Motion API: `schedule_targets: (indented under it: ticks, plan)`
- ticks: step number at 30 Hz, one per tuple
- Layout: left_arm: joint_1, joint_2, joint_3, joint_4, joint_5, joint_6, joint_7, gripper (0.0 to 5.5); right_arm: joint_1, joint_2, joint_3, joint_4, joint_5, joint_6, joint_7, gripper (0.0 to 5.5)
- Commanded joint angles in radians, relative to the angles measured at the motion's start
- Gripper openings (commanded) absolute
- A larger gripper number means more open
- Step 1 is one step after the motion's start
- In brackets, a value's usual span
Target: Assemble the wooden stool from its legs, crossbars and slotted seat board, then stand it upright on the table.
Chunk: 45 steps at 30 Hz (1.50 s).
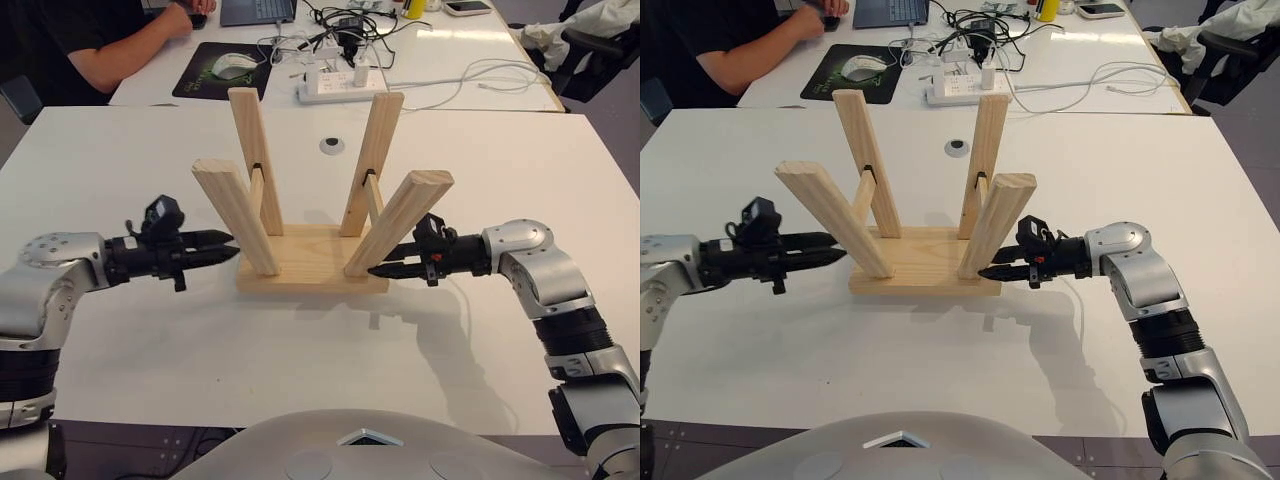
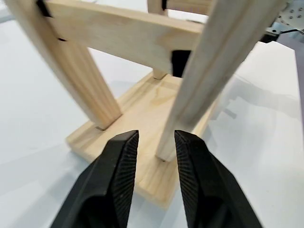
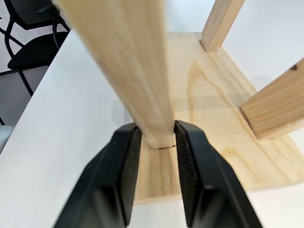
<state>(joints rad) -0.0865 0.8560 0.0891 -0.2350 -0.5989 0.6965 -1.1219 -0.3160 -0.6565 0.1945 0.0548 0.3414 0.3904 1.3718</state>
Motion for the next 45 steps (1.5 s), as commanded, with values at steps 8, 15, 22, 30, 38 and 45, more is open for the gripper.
schedule_targets:
  ticks: [8,15,22,30,38,45]
  plan:
    - [0.02,0.034,-0.073,-0.042,0.016,0.014,-0.025,1.4,-0.039,0.005,0.032,0.007,0.015,0.018,0.036,1.04]
    - [0.005,0.024,-0.057,-0.011,0.016,0.011,-0.009,1.4,-0.03,0.001,0.036,-0.004,0.019,0.027,0.04,1.04]
    - [0.009,0.018,-0.057,-0.017,0.009,0.014,-0.003,1.4,-0.038,0.001,0.04,-0.004,0.023,0.032,0.045,1.04]
    - [0.013,-0.03,-0.078,-0.068,-0.029,0.055,0.017,1.4,-0.049,-0.009,0.048,-0.016,0.038,0.055,0.061,1.04]
    - [-0.046,0.006,-0.022,-0.064,-0.16,0.224,-0.009,1.08,-0.054,-0.062,0.02,-0.126,0.136,0.229,0.087,1.04]
    - [-0.115,0.004,0.034,-0.085,-0.361,0.466,-0.007,1.08,-0.089,-0.096,-0.018,-0.186,0.273,0.458,0.092,1.01]
